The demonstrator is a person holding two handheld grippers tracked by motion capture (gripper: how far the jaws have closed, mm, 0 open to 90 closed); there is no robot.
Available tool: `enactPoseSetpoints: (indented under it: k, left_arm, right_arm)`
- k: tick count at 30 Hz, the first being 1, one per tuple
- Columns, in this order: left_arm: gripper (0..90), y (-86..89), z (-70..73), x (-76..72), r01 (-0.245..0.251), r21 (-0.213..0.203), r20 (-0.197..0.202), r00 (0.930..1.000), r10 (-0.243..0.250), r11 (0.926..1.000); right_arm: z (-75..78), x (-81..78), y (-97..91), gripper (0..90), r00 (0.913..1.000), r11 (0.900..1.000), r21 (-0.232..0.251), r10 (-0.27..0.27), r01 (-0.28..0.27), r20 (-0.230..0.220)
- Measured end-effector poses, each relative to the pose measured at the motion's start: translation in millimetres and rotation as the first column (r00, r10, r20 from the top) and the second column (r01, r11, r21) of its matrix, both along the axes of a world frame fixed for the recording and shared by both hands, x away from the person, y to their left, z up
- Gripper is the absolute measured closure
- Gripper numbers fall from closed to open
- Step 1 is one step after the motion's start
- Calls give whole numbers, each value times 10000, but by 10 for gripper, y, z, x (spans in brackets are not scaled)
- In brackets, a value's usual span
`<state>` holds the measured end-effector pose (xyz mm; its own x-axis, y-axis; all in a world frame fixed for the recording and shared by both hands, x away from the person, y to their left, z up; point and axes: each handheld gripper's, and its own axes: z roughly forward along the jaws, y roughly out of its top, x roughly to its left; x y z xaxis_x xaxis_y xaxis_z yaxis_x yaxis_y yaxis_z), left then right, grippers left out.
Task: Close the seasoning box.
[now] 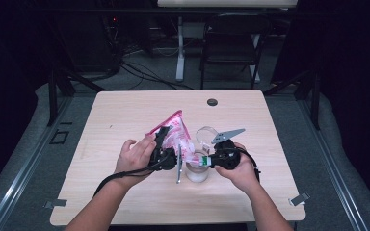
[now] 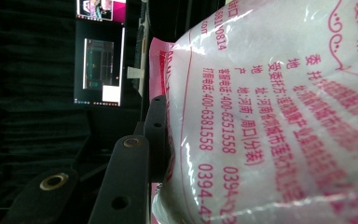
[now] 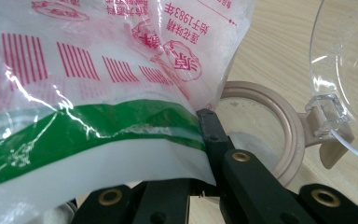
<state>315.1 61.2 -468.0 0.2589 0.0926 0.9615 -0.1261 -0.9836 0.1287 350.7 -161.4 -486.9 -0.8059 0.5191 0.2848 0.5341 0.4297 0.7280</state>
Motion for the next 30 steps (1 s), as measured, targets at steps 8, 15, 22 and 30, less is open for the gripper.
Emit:
enactPoseSetpoints:
  k: [8, 15, 22, 30]
  left_arm:
    - [685, -27, 25, -11, 43, 76, 65, 10000, -44, 10000]
    - [686, -52, 39, -19, 79, 97, 78, 9999, -80, 9999]
    - [687, -85, 58, -21, 125, 136, 98, 9999, -126, 9998]
    - [687, -92, 48, -19, 184, 179, 58, 9998, -185, 9997]
  right_arm:
    - [-2, 3, -9, 900, 10000, 10000, 66, -74, 74, 58]
    - [-2, 11, -20, 900, 10000, 9999, 61, -80, 80, 41]
    - [-3, 11, -30, 900, 9997, 9997, 103, -215, 213, 128]
    - [-3, 13, -34, 900, 9995, 9996, 59, -272, 271, 135]
